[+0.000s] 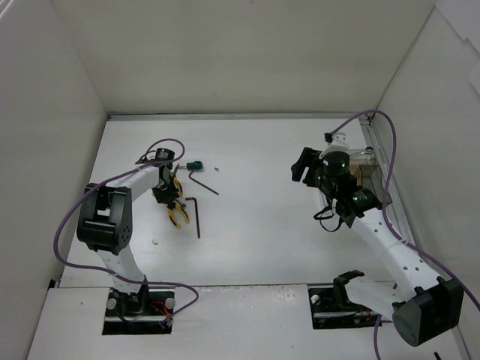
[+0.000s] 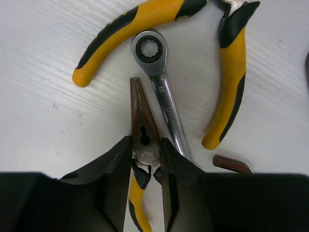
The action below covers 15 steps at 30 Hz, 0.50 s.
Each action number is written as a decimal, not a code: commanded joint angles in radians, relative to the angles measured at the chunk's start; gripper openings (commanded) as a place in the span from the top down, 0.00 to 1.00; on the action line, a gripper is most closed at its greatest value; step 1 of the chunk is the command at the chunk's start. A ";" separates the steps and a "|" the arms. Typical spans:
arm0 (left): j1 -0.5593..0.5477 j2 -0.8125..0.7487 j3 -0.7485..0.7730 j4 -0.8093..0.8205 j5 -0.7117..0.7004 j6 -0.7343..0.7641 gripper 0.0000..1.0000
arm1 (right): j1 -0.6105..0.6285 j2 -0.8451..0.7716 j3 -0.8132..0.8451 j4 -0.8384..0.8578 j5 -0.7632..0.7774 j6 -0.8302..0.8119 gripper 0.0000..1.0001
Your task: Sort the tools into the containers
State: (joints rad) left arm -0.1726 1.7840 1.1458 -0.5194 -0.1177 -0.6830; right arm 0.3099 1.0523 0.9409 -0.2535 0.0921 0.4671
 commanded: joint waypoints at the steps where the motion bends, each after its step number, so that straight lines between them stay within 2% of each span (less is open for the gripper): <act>1: 0.007 -0.034 0.000 -0.001 0.012 0.007 0.78 | 0.008 -0.021 0.004 0.049 -0.003 -0.005 0.35; 4: 0.007 -0.040 -0.003 -0.007 0.012 0.010 0.88 | 0.006 -0.015 0.004 0.049 -0.015 -0.005 0.35; 5: 0.007 -0.046 -0.003 -0.011 0.012 0.010 0.98 | 0.008 -0.014 0.007 0.049 -0.018 -0.007 0.35; 6: 0.016 -0.051 -0.003 -0.013 0.012 0.011 1.00 | 0.009 -0.012 0.009 0.049 -0.031 -0.008 0.35; 12: 0.016 -0.156 -0.009 -0.011 0.024 0.011 1.00 | 0.035 0.011 0.038 0.049 -0.086 -0.054 0.39; 15: 0.016 -0.233 -0.024 0.013 0.053 0.022 1.00 | 0.043 0.040 0.062 0.049 -0.207 -0.070 0.39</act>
State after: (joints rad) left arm -0.1669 1.6791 1.1088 -0.5289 -0.0879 -0.6800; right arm 0.3355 1.0637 0.9451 -0.2539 -0.0078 0.4328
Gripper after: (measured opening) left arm 0.212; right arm 0.613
